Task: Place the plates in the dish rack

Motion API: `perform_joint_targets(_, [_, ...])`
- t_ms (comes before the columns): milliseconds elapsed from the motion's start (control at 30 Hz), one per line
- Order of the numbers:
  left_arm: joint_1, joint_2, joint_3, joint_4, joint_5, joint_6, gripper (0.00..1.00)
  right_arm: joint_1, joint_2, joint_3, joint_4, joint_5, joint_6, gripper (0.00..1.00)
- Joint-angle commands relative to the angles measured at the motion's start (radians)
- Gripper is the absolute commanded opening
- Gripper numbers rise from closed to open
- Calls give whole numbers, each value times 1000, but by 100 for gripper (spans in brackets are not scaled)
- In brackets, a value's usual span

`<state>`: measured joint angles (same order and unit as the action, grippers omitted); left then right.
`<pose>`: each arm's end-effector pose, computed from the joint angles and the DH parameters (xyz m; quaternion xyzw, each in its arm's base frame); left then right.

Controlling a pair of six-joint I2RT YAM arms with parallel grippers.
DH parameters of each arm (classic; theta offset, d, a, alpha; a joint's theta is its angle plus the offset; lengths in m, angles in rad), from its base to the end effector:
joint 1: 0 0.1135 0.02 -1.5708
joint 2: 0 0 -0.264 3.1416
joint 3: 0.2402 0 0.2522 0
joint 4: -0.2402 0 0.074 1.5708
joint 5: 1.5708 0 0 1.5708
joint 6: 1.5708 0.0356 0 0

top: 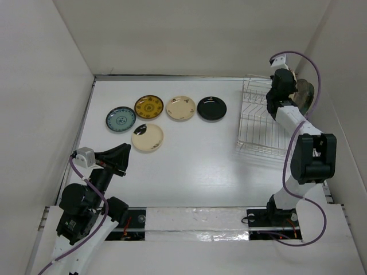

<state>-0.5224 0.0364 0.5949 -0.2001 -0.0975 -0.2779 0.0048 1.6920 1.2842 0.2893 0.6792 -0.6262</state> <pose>0.0317 -0.0143 0.3422 0.0297 0.5697 -0.2942 0.7668 0.4017 -0.0204 0.3215 -0.0085 0.7389 -0.4286 0.5199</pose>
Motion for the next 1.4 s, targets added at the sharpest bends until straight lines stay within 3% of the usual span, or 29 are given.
perform_joint_targets(0, [-7,-10,8,42,4,0,16,29,-31,80,220,28,-119,0])
perform_joint_targets(200, [-17,-15,8,39,-5,0,16,40,-14,20,223,26,-110,0])
perform_joint_targets(667, [-18,-1,8,37,-10,0,16,18,-5,-111,218,39,140,2])
perform_joint_targets(700, [-18,0,8,37,-10,-1,16,18,-9,-109,214,39,161,5])
perform_joint_targets(800, [-18,7,8,37,-8,0,16,-3,-31,-91,165,22,284,32])
perform_joint_targets(833, [-18,10,8,37,-10,0,16,-12,-40,-79,133,7,352,49])
perform_joint_targets(967, [-18,28,8,34,-13,-1,16,1,-60,-43,73,16,499,75])
perform_joint_targets(1167, [-18,72,9,33,-16,-1,17,112,-98,-22,31,114,608,93])
perform_joint_targets(1367, [-18,123,11,31,-27,-1,17,224,-184,-60,-25,80,778,97])
